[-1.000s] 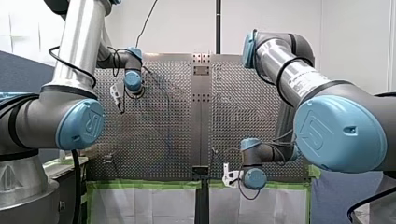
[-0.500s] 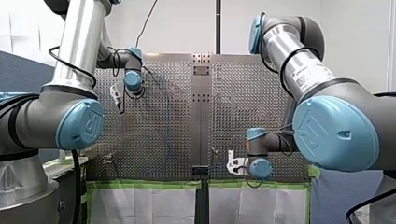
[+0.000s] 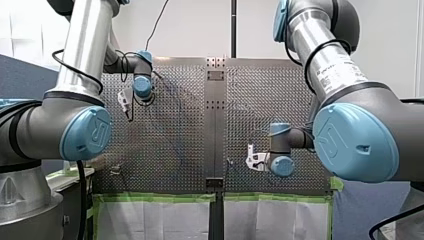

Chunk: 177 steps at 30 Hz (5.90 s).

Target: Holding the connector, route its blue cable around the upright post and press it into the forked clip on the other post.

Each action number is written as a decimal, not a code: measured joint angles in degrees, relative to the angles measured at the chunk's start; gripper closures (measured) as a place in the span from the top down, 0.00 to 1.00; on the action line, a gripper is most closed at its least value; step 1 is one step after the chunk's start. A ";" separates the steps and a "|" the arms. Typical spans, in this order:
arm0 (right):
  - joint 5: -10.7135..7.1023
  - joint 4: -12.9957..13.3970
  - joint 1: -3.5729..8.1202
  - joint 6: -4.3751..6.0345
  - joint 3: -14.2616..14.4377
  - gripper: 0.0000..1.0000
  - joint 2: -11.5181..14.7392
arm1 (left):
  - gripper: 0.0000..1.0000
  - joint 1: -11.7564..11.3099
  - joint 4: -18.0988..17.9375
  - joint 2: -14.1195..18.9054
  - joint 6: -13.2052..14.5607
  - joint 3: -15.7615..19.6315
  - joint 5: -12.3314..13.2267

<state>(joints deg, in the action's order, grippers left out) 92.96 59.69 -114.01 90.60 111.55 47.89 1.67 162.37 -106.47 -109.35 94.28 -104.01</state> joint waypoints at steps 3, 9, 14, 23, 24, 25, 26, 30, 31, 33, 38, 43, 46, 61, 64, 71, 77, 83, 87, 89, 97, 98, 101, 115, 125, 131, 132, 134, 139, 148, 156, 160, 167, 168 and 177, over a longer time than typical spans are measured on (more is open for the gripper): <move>-0.31 0.08 0.21 -0.59 0.40 0.00 1.29 | 1.00 0.04 0.06 0.00 0.02 0.00 -0.01; -0.48 0.50 0.38 -1.61 1.27 0.00 4.19 | 1.00 0.04 0.31 0.00 0.02 0.00 -0.04; -0.45 1.63 0.41 -2.29 1.46 0.00 3.99 | 1.00 0.03 0.47 0.00 0.08 0.00 -0.21; -0.49 2.46 0.34 -2.85 1.59 0.00 0.03 | 1.00 0.02 0.50 0.00 0.13 0.00 -0.27; -0.49 2.46 0.35 -2.85 1.60 0.00 -0.24 | 1.00 0.03 0.52 0.00 0.15 0.00 -0.27; -0.49 2.45 0.37 -2.86 1.61 0.00 -0.49 | 1.00 0.03 0.54 0.00 0.16 0.00 -0.27; -0.49 2.43 0.40 -2.86 1.61 0.00 -0.63 | 1.00 0.03 0.57 0.00 0.17 0.00 -0.28; -0.35 2.53 0.57 -2.85 2.15 0.00 -0.86 | 1.00 0.03 0.65 0.00 0.19 0.00 -0.50; -0.26 2.74 0.67 -2.85 2.55 0.00 -0.91 | 1.00 0.03 0.66 0.00 0.19 0.00 -0.54; -0.22 3.24 0.90 -2.79 3.19 0.00 -0.94 | 1.00 0.02 0.67 0.00 0.20 0.00 -0.59; -0.48 4.83 1.22 -3.09 4.19 0.00 -0.97 | 1.00 0.02 0.68 -0.02 0.26 0.00 -0.62; -0.96 5.06 0.98 -3.88 4.32 0.00 -1.03 | 1.00 -0.01 0.78 0.00 0.28 0.00 -0.67; -1.07 4.66 0.98 -4.02 4.33 0.00 -1.06 | 1.00 -0.01 1.13 0.00 0.48 0.00 -0.98; -1.02 3.55 1.40 -3.97 4.35 0.00 -1.26 | 1.00 1.00 4.32 0.00 -2.10 0.07 0.71; -1.02 3.58 1.40 -4.04 4.36 0.00 -1.25 | 1.00 0.88 4.26 0.00 -3.55 0.09 1.08; -0.95 3.60 1.38 -4.13 4.35 0.00 -1.29 | 1.00 0.81 3.23 0.00 -6.82 0.21 3.65; -0.94 3.62 1.40 -4.26 4.35 0.00 -1.32 | 1.00 0.35 0.91 0.01 -9.93 2.14 6.73; -0.93 3.72 1.40 -4.34 4.35 0.00 -1.33 | 1.00 0.39 -1.99 0.01 -12.94 4.91 9.73; -0.93 3.76 1.41 -4.41 4.35 0.00 -1.33 | 1.00 0.39 -4.09 0.01 -15.03 6.44 11.30; -0.93 3.77 1.41 -4.43 4.35 0.00 -1.33 | 1.00 0.43 -4.95 0.00 -15.89 7.08 11.53; -0.98 3.84 1.40 -4.45 4.34 0.00 -1.39 | 1.00 0.33 -9.19 0.00 -20.15 10.48 11.61; -1.01 3.85 1.40 -4.45 4.35 0.00 -1.39 | 1.00 0.32 -9.69 0.00 -20.62 10.70 11.60; -1.08 3.86 1.41 -4.45 4.34 0.00 -1.41 | 1.00 0.32 -11.26 -0.04 -22.20 11.12 11.59; -1.10 3.86 1.41 -4.45 4.34 0.00 -1.44 | 1.00 0.49 -16.13 -5.77 -29.81 11.42 11.71; -1.11 3.86 1.39 -4.45 4.35 0.00 -1.47 | 1.00 0.42 -16.50 -7.96 -29.55 12.26 10.98; -1.11 3.86 1.39 -4.45 4.35 0.00 -1.49 | 1.00 0.26 -16.70 -7.98 -28.21 13.54 9.77; -1.11 3.86 1.39 -4.45 4.34 0.00 -1.49 | 1.00 0.26 -16.79 -7.98 -27.96 13.85 9.67; -1.11 3.86 1.40 -4.45 4.34 0.00 -1.50 | 1.00 0.32 -16.91 -7.99 -27.50 14.32 9.64; -1.11 3.86 1.39 -4.45 4.34 0.00 -1.51 | 1.00 0.91 -16.74 -8.00 -25.65 15.14 10.73; -1.11 3.79 1.31 -4.45 4.34 0.00 -1.55 | 1.00 1.51 -16.42 -8.00 -25.77 16.24 12.93; -1.11 3.82 1.26 -4.45 4.35 0.00 -1.59 | 1.00 1.38 -20.11 -7.96 -29.65 19.56 16.52; -1.11 3.85 1.23 -4.46 4.35 0.00 -1.60 | 1.00 1.42 -22.01 -7.96 -31.55 19.95 16.90; -1.11 3.86 1.24 -4.46 4.34 0.00 -1.60 | 1.00 0.86 -25.53 -7.93 -35.08 20.04 15.84; -1.11 3.85 1.23 -4.46 4.34 0.00 -1.60 | 1.00 0.73 -26.08 -7.92 -35.69 20.04 15.63; -1.11 3.86 1.26 -4.45 4.34 0.00 -1.61 | 1.00 -0.21 -25.25 -7.95 -39.45 20.27 13.53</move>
<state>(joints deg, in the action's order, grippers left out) 91.85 63.55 -112.75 86.15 115.89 46.27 1.46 137.12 -114.41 -148.81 114.55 -90.47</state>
